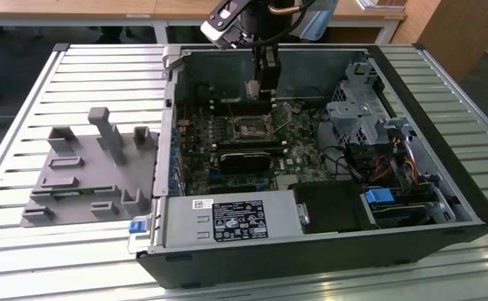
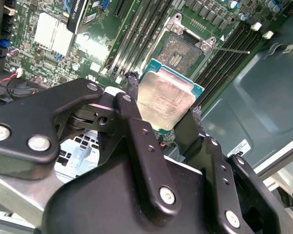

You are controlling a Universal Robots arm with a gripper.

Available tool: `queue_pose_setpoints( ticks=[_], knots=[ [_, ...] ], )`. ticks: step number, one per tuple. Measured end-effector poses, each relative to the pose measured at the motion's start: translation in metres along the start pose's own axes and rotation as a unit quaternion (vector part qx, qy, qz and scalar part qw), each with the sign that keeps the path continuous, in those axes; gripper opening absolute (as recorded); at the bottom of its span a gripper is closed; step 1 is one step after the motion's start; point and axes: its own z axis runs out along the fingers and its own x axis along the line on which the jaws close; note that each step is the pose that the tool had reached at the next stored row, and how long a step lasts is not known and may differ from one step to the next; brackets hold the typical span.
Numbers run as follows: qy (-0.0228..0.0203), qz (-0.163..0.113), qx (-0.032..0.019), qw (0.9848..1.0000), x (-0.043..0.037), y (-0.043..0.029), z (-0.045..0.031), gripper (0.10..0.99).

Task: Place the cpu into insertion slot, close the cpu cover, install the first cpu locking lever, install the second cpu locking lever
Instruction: 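Place the cpu into insertion slot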

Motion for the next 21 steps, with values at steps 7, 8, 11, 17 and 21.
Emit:
queue_pose_setpoints(
  ticks=[7,8,11,17,21],
  knots=[
    [0.0000,0.001,0.0000,1.0000,0.0000,-0.0002,0.0016,0.545],
    [0.0000,0.001,0.0000,1.0000,0.0000,-0.0002,0.0019,0.545],
    [-0.0006,0.004,0.0000,1.0000,0.0004,-0.0004,0.0032,0.545],
    [-0.0102,0.026,-0.0006,0.9996,0.0005,-0.0005,0.0054,0.545],
    [-0.0123,0.026,-0.0019,0.9996,0.0005,-0.0006,0.0072,0.545]
  ],
)
